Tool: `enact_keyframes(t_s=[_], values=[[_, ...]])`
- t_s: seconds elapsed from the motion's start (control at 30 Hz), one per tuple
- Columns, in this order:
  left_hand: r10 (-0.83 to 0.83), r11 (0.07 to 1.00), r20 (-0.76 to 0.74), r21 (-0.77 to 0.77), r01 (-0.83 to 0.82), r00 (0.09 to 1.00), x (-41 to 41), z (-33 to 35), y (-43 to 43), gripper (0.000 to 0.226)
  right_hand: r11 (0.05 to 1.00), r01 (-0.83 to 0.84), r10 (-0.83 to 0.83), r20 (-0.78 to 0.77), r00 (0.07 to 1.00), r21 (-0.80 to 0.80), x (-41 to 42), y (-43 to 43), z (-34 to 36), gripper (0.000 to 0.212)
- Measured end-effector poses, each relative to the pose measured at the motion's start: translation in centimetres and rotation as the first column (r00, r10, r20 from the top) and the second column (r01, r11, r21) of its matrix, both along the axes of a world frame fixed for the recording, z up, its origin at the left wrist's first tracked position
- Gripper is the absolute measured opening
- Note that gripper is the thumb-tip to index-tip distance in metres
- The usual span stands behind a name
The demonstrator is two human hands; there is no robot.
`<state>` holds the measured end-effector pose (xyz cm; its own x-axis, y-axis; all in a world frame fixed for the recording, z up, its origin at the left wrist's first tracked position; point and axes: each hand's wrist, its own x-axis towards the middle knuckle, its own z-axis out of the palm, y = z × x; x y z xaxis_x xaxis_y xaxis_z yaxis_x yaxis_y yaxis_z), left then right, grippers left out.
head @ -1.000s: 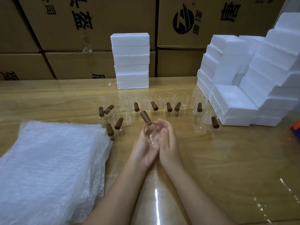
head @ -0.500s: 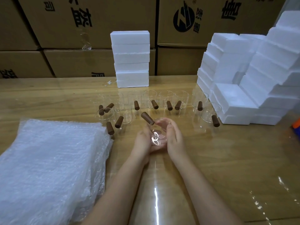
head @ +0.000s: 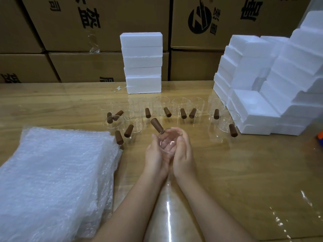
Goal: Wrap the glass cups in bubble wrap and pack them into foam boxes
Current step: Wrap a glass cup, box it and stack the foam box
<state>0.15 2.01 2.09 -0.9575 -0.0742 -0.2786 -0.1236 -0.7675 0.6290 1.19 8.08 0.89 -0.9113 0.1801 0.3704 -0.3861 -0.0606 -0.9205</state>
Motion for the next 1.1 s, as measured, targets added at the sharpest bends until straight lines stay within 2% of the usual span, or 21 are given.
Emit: enact_keyframes(t_s=[0.07, 0.17, 0.2, 0.3, 0.43, 0.57, 0.67, 0.73, 0.8, 0.93, 1.03, 1.1], values=[[-0.066, 0.995, 0.005, 0.081, 0.065, 0.998, 0.2, 0.1, 0.2, 0.035, 1.000, 0.000, -0.001, -0.007, 1.000, -0.010, -0.3, 0.2, -0.1, 0.029], [-0.117, 0.992, 0.003, 0.041, 0.117, 0.993, 0.0, 0.2, -0.2, 0.034, 0.999, 0.011, -0.010, -0.025, 1.000, 0.050, -0.5, 0.3, -0.2, 0.027], [-0.135, 0.991, 0.006, 0.000, 0.135, 0.991, -0.2, 0.3, -0.5, 0.034, 0.997, 0.014, -0.012, -0.030, 0.999, 0.082, -0.5, 0.3, -0.3, 0.027], [-0.213, 0.959, 0.053, -0.181, 0.219, 0.976, -0.6, 0.2, -1.2, 0.038, 0.989, 0.002, 0.006, -0.053, 0.999, 0.150, -0.8, 0.7, -0.4, 0.045], [-0.266, 0.840, 0.154, -0.447, 0.307, 0.952, -0.7, 0.2, -1.4, 0.033, 0.993, -0.060, 0.061, -0.011, 0.998, 0.101, -1.1, 1.6, -0.1, 0.029], [-0.087, 0.786, 0.173, -0.593, 0.174, 0.981, -0.8, 0.5, -1.0, 0.040, 0.999, -0.029, 0.031, 0.040, 0.999, -0.039, -0.9, 1.0, -0.3, 0.031], [0.089, 0.740, 0.067, -0.672, -0.021, 0.994, -0.2, 0.6, -0.5, 0.051, 0.993, 0.044, -0.036, 0.072, 0.997, -0.114, -0.7, -0.1, -0.5, 0.031], [0.196, 0.759, -0.035, -0.628, -0.174, 0.980, 0.2, 0.8, -0.1, 0.045, 0.989, 0.071, -0.062, 0.078, 0.995, -0.126, -0.5, -0.8, -0.6, 0.029], [0.237, 0.807, -0.078, -0.540, -0.241, 0.968, 0.5, 1.0, 0.2, 0.040, 0.983, 0.112, -0.103, 0.070, 0.992, -0.147, -0.4, -1.2, -0.6, 0.028], [0.168, 0.864, -0.095, -0.465, -0.193, 0.981, 0.9, 0.4, 1.1, 0.036, 0.965, 0.160, -0.149, 0.068, 0.986, -0.206, -0.4, -1.5, -0.2, 0.025], [0.105, 0.967, -0.086, -0.222, -0.122, 0.991, 0.9, 0.5, 1.6, 0.033, 0.948, 0.120, -0.107, 0.060, 0.992, -0.295, -0.5, -1.2, 0.3, 0.024], [0.046, 0.998, -0.078, -0.026, -0.048, 0.996, 0.8, 0.6, 1.4, 0.027, 0.950, 0.114, -0.101, 0.058, 0.993, -0.291, -0.6, -0.9, 0.7, 0.026]])
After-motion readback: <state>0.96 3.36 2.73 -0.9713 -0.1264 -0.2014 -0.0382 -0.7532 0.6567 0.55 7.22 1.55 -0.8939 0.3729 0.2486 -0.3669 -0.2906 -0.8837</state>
